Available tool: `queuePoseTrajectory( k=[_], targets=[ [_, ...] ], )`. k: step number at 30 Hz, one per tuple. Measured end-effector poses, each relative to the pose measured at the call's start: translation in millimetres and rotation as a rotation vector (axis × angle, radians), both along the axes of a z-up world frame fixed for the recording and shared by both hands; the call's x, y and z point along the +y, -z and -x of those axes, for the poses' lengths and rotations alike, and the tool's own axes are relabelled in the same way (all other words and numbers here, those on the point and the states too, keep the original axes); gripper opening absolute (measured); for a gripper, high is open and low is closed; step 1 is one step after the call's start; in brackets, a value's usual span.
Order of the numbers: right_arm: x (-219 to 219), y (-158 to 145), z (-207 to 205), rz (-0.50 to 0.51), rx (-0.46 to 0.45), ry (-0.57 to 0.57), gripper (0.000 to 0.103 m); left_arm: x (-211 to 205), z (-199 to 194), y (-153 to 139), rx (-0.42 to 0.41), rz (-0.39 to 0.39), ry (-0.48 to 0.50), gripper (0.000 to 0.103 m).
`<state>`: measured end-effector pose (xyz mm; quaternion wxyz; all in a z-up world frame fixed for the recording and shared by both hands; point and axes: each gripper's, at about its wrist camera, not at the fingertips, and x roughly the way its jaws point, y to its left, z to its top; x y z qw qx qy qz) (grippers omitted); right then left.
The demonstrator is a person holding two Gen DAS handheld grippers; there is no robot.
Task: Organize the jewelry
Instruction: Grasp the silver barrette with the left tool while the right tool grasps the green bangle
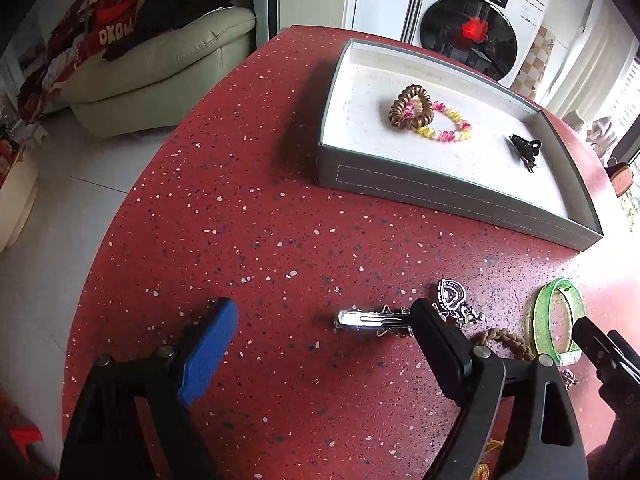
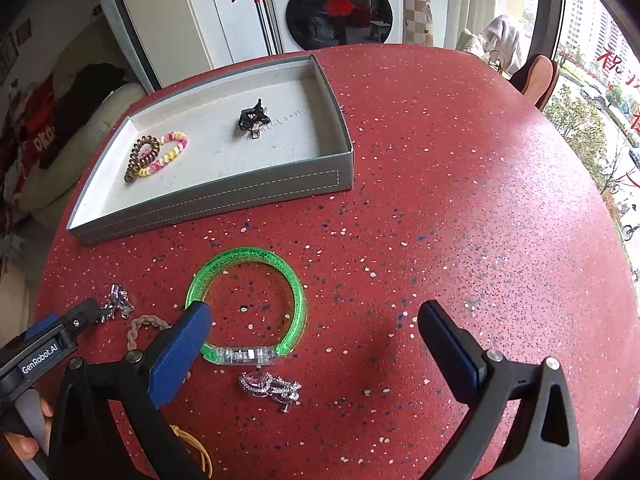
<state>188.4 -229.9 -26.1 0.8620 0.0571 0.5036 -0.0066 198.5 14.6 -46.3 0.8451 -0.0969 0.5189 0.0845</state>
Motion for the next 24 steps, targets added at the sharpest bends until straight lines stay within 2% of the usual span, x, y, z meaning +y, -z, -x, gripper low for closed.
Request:
queuePoseTrajectory(
  k=[2, 4, 5, 6, 7, 8, 10, 11, 14, 16, 18, 21, 24],
  targets=[
    [0.8, 5.4, -4.6, 0.01, 0.016, -0.001, 0.102, -1.8, 1.4, -2.2, -0.013, 0.007, 0.018, 0.089],
    [2.0, 9.3, -7.2, 0.026, 0.028, -0.004, 0.089, -6.1, 2.3, -4.9, -0.025, 0.007, 0.056, 0.078],
    [2.9, 10.4, -7.4, 0.035, 0.032, -0.006, 0.087, -8.5, 2.8, -6.4, -0.032, 0.009, 0.081, 0.069],
    [4.6, 10.7, -6.3, 0.053, 0.026, -0.011, 0.082, -10.9, 3.7, -7.4, -0.04, 0.014, 0.111, 0.064],
    [6.6, 10.8, -5.7, 0.072, 0.025, -0.017, 0.078, -12.9, 4.1, -8.9, -0.048, 0.013, 0.139, 0.053],
    [8.5, 10.8, -4.8, 0.088, 0.025, -0.024, 0.075, -14.8, 4.8, -10.1, -0.055, 0.006, 0.167, 0.049],
    [10.9, 10.3, -2.5, 0.101, 0.02, -0.041, 0.066, -14.7, 6.5, -10.8, -0.074, -0.006, 0.21, 0.048],
    [11.6, 9.3, -1.8, 0.103, 0.018, -0.045, 0.063, -11.8, 8.2, -11.7, -0.091, 0.0, 0.227, 0.041],
    [12.7, 7.1, 0.3, 0.106, 0.014, -0.054, 0.039, -0.3, 11.3, -14.2, -0.128, 0.047, 0.283, 0.033],
    [13.7, 6.3, 1.0, 0.101, 0.012, -0.058, 0.017, 7.4, 13.4, -15.7, -0.147, 0.085, 0.317, 0.03],
    [16.1, 5.5, 0.3, 0.093, 0.009, -0.058, 0.008, 12.7, 14.9, -17.4, -0.16, 0.107, 0.338, 0.029],
    [14.8, 5.0, 0.8, 0.073, 0.003, -0.049, 0.008, 14.8, 16.8, -20.0, -0.176, 0.121, 0.358, 0.027],
    [11.7, 3.5, 2.4, 0.046, 0.002, -0.044, 0.008, 12.6, 20.8, -24.1, -0.203, 0.078, 0.416, 0.026]
  ],
)
